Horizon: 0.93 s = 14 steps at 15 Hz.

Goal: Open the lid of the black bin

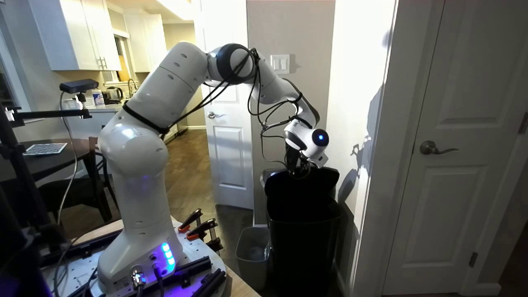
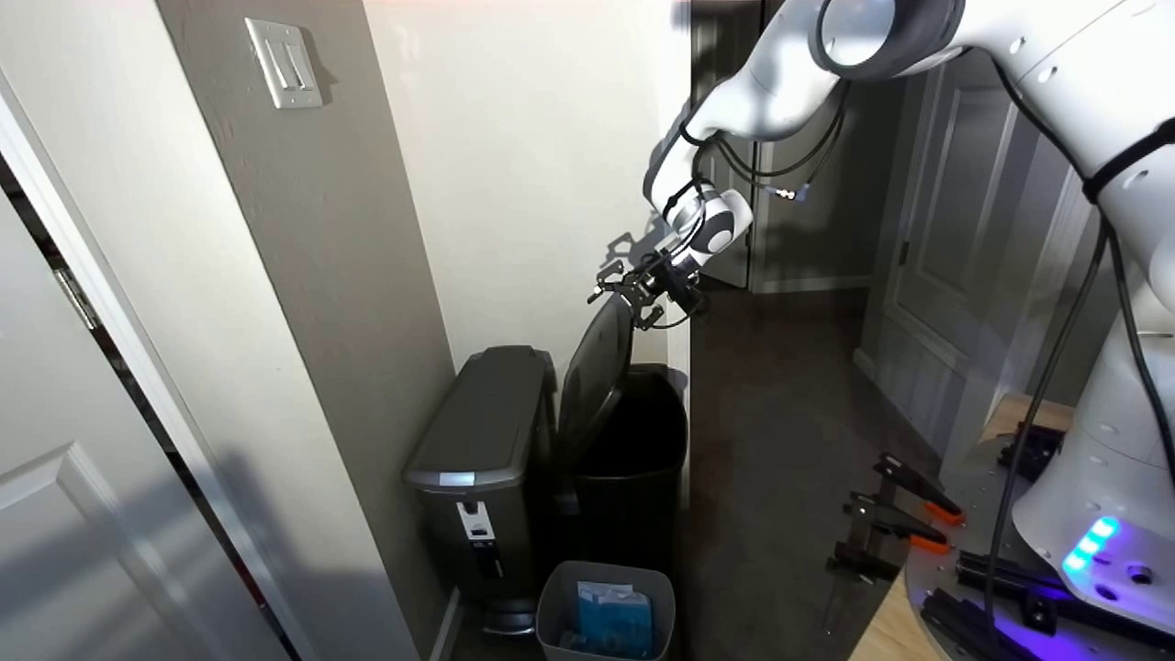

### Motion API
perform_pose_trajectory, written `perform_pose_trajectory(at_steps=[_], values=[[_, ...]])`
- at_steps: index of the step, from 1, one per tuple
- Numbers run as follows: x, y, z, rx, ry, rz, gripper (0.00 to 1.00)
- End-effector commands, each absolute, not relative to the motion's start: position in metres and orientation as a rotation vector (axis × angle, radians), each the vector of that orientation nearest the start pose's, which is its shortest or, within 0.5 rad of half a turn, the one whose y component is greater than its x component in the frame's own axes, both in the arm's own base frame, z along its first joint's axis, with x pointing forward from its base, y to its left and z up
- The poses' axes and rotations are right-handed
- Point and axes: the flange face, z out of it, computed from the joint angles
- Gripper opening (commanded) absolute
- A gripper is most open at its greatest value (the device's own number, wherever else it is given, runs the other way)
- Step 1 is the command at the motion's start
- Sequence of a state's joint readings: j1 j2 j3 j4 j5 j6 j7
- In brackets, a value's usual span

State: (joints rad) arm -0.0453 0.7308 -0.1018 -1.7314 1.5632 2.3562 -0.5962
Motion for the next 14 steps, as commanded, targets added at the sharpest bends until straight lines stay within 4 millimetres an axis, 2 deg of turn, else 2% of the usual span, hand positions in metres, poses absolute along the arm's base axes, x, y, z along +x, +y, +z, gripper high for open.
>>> perform_pose_trajectory(at_steps=[1,9,14], values=[[0.655,-0.064,0.181,-2.115,0.819,-0.409,1.00],[0.660,-0.025,0.201,-2.182,0.778,-0.489,1.00],[0.662,0.008,0.212,-2.238,0.759,-0.559,1.00]])
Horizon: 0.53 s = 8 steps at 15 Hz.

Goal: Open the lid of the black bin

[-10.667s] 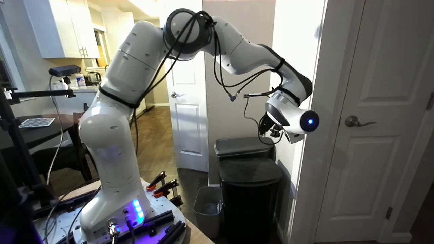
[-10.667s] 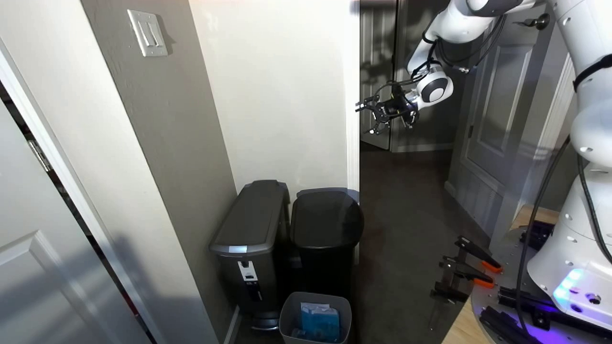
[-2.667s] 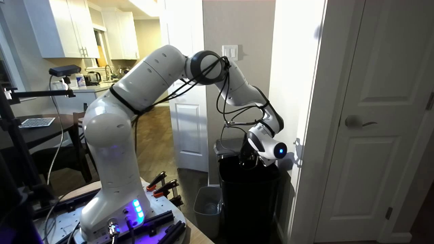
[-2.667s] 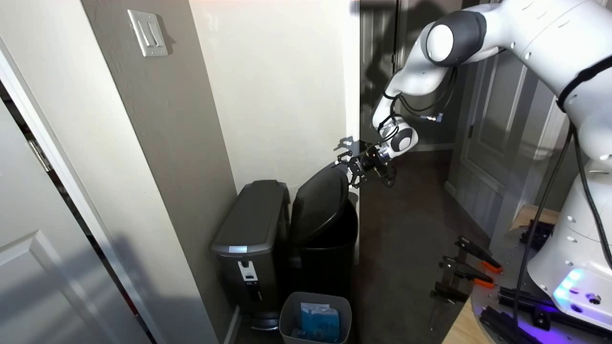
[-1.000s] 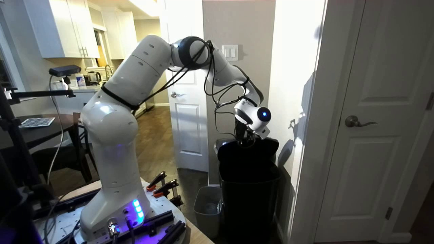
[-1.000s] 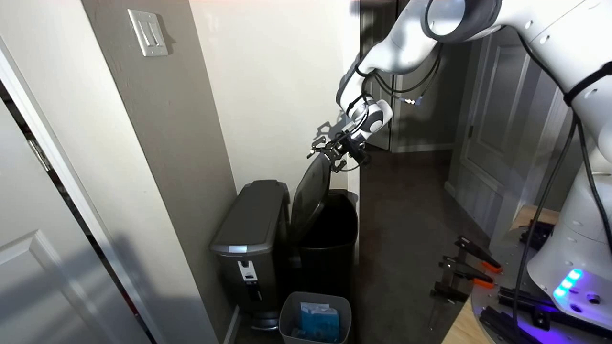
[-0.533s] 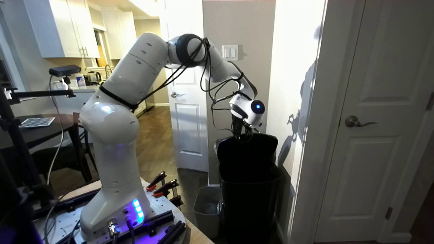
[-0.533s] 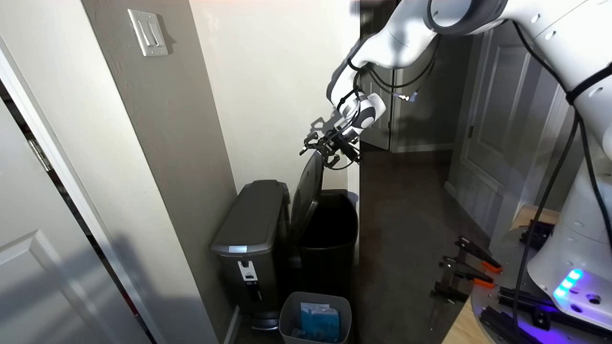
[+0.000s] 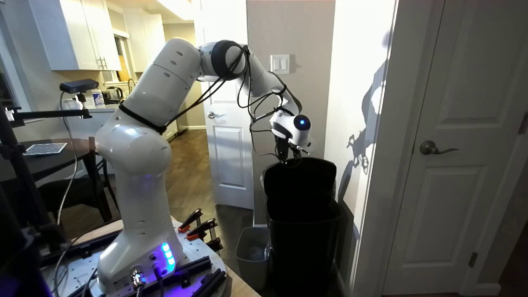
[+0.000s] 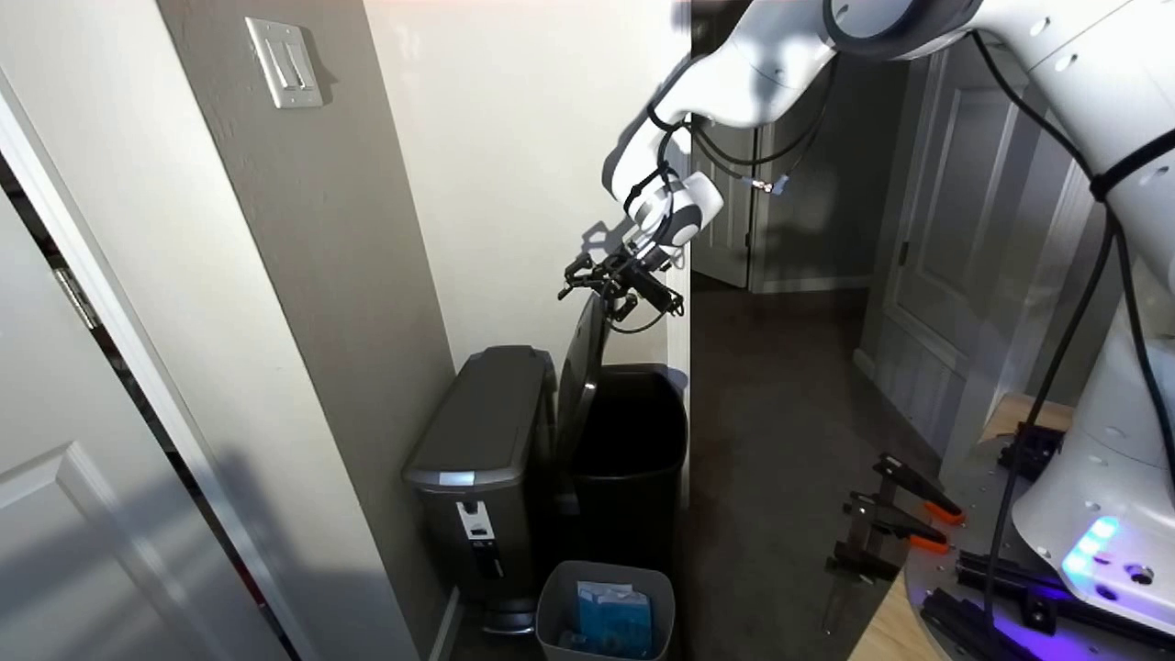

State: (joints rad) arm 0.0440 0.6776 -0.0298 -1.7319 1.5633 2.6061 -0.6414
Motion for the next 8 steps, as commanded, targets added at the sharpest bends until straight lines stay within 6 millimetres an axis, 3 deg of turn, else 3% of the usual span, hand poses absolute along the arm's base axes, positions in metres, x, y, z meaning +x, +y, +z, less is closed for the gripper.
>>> perform_pose_trajectory(at_steps=[1,8], values=[[0.662,0.014,0.215,-2.250,0.753,-0.576,1.00],[0.657,0.054,0.229,-2.336,0.681,-0.679,1.00]])
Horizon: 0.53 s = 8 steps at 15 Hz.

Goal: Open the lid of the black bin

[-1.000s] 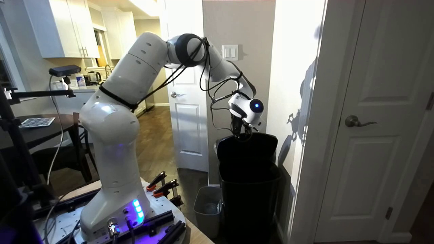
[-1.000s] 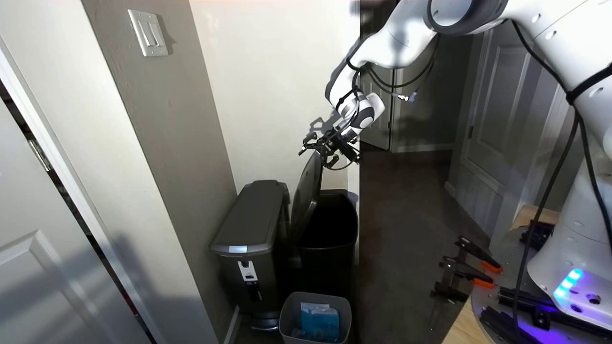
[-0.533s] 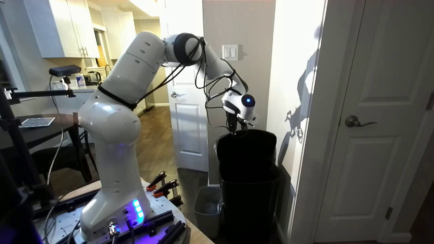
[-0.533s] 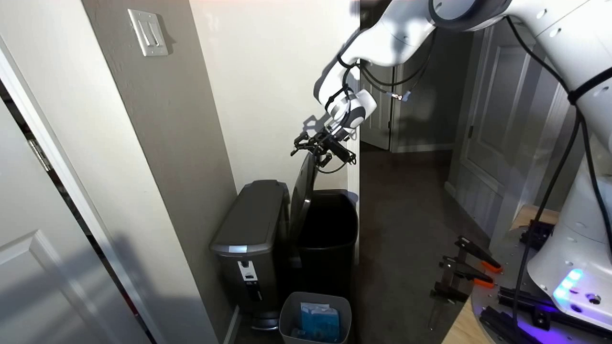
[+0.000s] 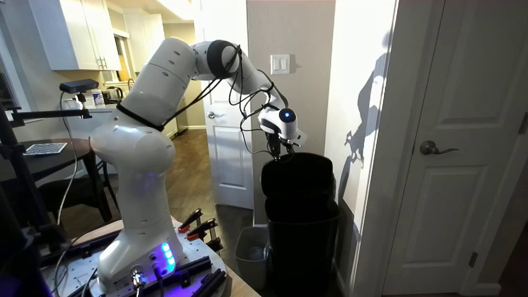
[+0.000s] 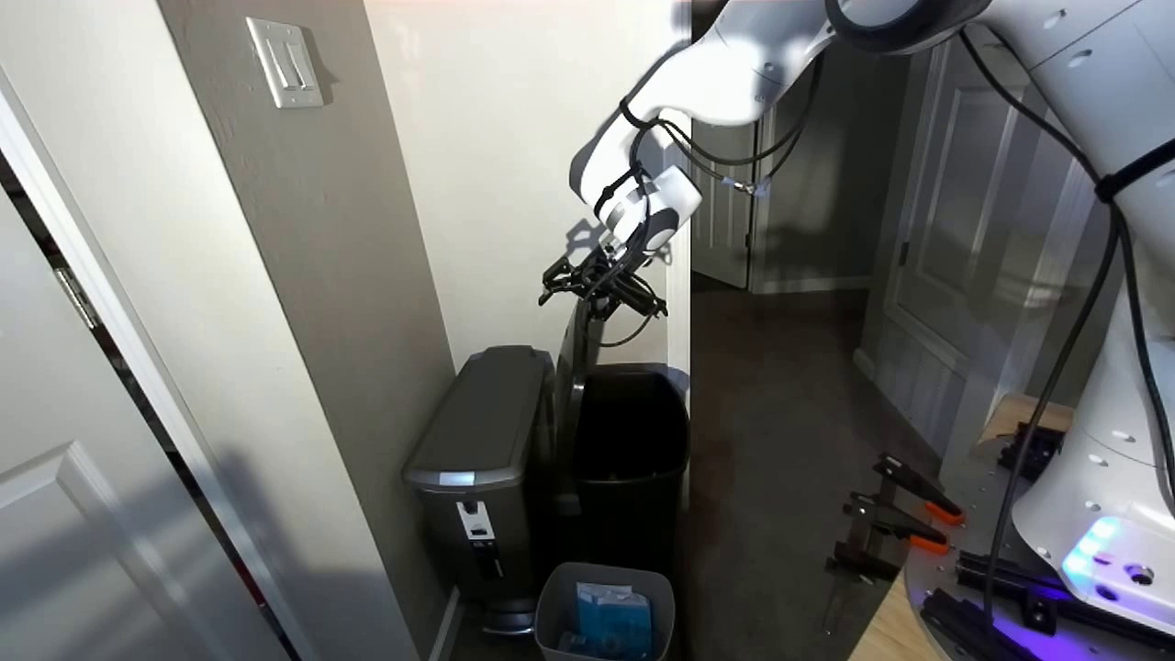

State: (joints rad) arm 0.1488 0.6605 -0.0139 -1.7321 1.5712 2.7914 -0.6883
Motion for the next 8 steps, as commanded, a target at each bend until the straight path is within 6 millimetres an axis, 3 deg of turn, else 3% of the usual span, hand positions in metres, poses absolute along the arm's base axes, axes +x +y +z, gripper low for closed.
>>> perform_pose_trajectory(at_steps=[1,2,8], values=[[0.657,0.054,0.230,-2.345,0.668,-0.690,1.00],[0.656,0.082,0.233,-2.353,0.655,-0.691,1.00],[0.649,0.141,0.247,-2.364,0.602,-0.690,1.00]])
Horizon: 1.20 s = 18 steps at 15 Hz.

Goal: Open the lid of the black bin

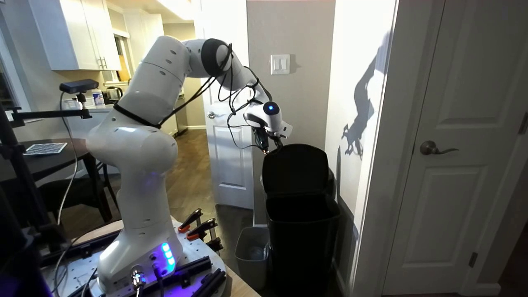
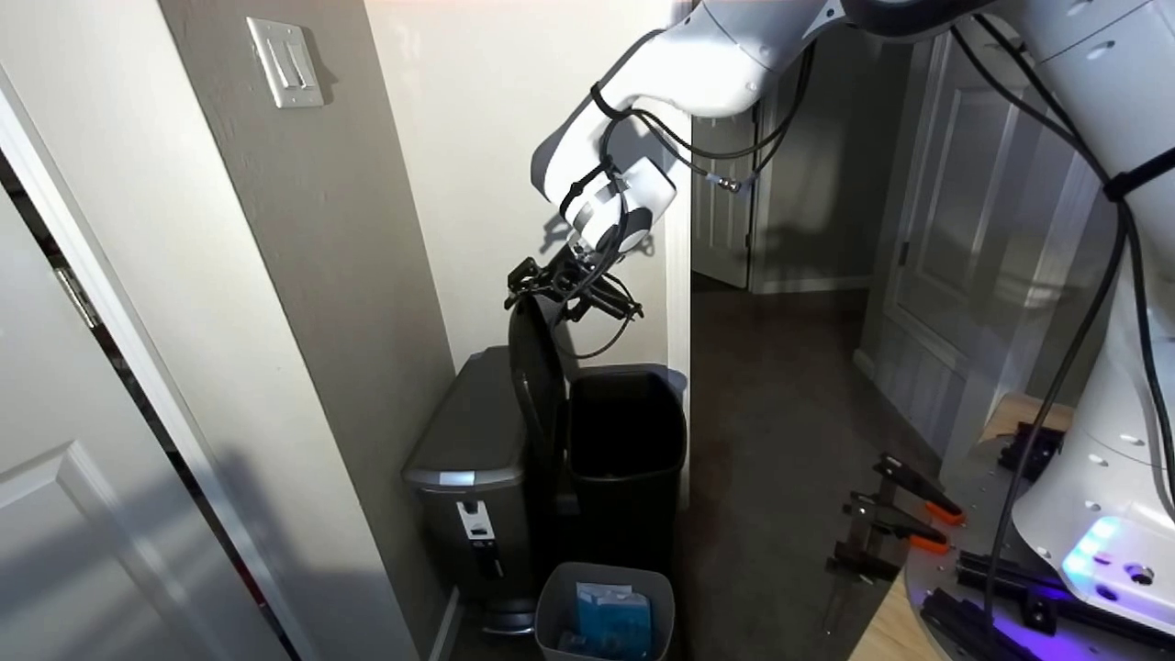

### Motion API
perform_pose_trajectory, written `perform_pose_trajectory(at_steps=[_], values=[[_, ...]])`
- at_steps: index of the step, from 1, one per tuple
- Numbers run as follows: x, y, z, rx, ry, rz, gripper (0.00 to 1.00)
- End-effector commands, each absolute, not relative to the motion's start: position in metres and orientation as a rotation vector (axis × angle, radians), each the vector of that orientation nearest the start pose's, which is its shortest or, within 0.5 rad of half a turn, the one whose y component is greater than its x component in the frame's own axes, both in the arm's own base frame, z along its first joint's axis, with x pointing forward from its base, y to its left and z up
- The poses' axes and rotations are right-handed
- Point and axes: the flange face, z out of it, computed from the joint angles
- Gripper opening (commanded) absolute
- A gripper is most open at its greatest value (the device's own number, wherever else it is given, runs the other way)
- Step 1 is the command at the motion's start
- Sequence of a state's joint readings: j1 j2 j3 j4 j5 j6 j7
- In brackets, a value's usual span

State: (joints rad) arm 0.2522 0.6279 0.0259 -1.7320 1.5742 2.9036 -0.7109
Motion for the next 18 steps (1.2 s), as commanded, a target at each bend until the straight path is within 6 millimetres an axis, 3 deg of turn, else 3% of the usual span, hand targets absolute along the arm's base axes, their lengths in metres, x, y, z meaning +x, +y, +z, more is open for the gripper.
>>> perform_pose_trajectory(at_steps=[1,18], values=[[0.6481,0.1480,0.2475,-2.369,0.592,-0.694,1.00],[0.6524,0.1545,0.2412,-2.383,0.565,-0.700,1.00]])
